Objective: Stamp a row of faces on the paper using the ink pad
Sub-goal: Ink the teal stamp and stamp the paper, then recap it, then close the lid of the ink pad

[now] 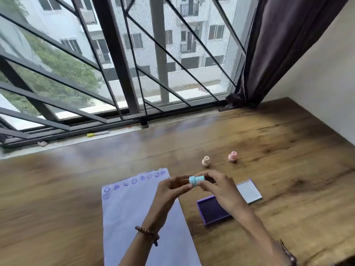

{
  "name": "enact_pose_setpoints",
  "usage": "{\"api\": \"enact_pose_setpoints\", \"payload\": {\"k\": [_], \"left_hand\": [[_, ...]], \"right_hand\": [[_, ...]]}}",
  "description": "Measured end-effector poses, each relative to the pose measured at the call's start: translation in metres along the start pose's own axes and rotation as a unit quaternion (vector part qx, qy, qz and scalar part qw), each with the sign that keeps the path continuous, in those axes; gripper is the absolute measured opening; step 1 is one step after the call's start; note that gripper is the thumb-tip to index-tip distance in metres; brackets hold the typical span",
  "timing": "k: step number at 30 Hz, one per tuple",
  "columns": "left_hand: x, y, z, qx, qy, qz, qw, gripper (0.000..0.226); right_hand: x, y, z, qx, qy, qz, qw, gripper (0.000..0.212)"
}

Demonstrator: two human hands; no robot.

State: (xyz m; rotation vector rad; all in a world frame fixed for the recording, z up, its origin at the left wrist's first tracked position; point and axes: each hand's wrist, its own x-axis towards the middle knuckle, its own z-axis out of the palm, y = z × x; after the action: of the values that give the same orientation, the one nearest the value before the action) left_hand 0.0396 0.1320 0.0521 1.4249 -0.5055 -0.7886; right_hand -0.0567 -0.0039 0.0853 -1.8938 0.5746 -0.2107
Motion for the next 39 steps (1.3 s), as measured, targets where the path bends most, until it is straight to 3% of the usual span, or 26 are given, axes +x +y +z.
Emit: {"api": "enact_pose_setpoints", "payload": {"k": [3, 6, 9, 14, 17, 20, 24, 29, 32, 35, 39], "left_hand": [[0.008, -0.003, -0.003, -0.013, 0.002, -0.002, 1.000, 0.031], [0.015, -0.011, -0.002, -0.035, 0.032, -0.009, 0.999, 0.033], [0.021, -0.022, -0.001, -0.045, 0.051, -0.016, 0.998, 0.024], [0.039, -0.032, -0.004, 0.099, 0.087, -0.005, 0.991, 0.020], [0.052, -0.032, -0.008, 0.248, 0.136, 0.061, 0.957, 0.027], [0.063, -0.037, -0.012, 0.344, 0.182, 0.072, 0.918, 0.016], [0.069, -0.042, -0.012, 0.387, 0.200, 0.052, 0.899, 0.014], [0.048, -0.043, -0.004, 0.375, 0.222, 0.040, 0.899, 0.024], [0.020, -0.049, 0.006, 0.395, 0.212, 0.041, 0.893, 0.026], [-0.007, -0.056, 0.018, 0.423, 0.149, 0.065, 0.891, 0.036], [-0.025, -0.069, 0.033, 0.475, 0.035, 0.062, 0.877, 0.078]], "right_hand": [[0.010, 0.001, 0.002, 0.048, -0.024, 0.037, 0.998, 0.016], [0.016, 0.011, 0.008, 0.172, -0.026, 0.092, 0.980, 0.024], [0.021, 0.025, 0.016, 0.223, -0.013, 0.128, 0.966, 0.022], [0.044, 0.040, 0.028, 0.088, 0.025, 0.123, 0.988, 0.022], [0.065, 0.043, 0.035, 0.017, 0.034, 0.099, 0.994, 0.020], [0.083, 0.045, 0.041, -0.042, 0.044, 0.054, 0.997, 0.020], [0.090, 0.044, 0.048, -0.132, 0.039, 0.037, 0.990, 0.026], [0.068, 0.039, 0.036, -0.130, 0.075, 0.039, 0.988, 0.020], [0.037, 0.043, 0.015, -0.103, 0.130, 0.043, 0.985, 0.009], [0.001, 0.058, -0.007, -0.095, 0.190, 0.071, 0.974, 0.007], [-0.037, 0.089, -0.027, -0.107, 0.272, 0.138, 0.946, 0.003]]}}
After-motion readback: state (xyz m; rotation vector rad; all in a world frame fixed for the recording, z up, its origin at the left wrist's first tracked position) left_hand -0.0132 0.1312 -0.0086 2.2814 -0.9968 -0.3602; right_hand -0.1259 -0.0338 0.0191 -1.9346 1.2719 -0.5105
